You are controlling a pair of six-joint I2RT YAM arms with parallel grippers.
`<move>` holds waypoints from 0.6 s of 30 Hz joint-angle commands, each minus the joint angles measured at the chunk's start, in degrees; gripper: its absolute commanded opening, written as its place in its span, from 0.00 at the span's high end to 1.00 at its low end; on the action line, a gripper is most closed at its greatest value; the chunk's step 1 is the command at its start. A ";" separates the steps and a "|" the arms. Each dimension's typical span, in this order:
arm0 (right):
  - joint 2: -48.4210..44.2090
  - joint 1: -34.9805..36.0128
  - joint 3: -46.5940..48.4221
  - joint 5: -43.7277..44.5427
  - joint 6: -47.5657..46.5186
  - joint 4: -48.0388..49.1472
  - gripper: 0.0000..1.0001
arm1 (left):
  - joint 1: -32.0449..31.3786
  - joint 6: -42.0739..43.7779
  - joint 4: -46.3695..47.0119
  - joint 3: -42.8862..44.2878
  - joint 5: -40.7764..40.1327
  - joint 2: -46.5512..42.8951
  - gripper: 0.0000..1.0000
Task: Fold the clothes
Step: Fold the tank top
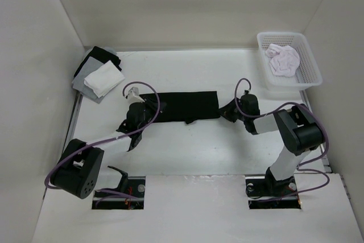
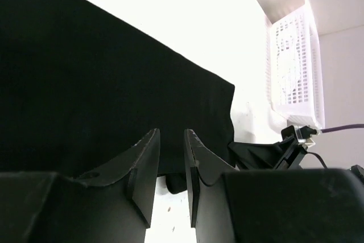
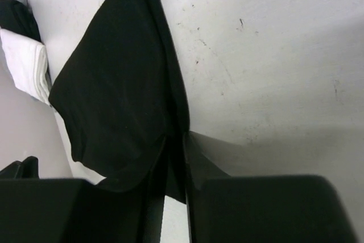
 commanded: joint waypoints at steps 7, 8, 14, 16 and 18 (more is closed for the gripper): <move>-8.52 -3.39 -4.67 1.56 -0.23 0.71 1.00 | -1.08 0.33 0.92 -1.61 -0.39 -2.63 0.77; -11.24 -3.92 -5.64 2.09 -1.10 -1.21 1.00 | -1.69 0.06 0.92 -1.53 -0.39 -2.54 0.77; -28.81 -7.08 -6.71 7.18 -10.59 -17.72 1.00 | -7.14 -1.17 0.92 -0.12 -0.74 -2.28 0.77; -34.36 -6.48 -4.17 11.56 -12.88 -23.88 1.00 | -8.28 -1.43 0.58 0.14 -0.74 -3.15 0.76; -37.71 -3.33 0.30 16.48 -16.56 -30.20 0.99 | -8.64 -2.05 -0.21 -0.03 -0.74 -5.25 0.76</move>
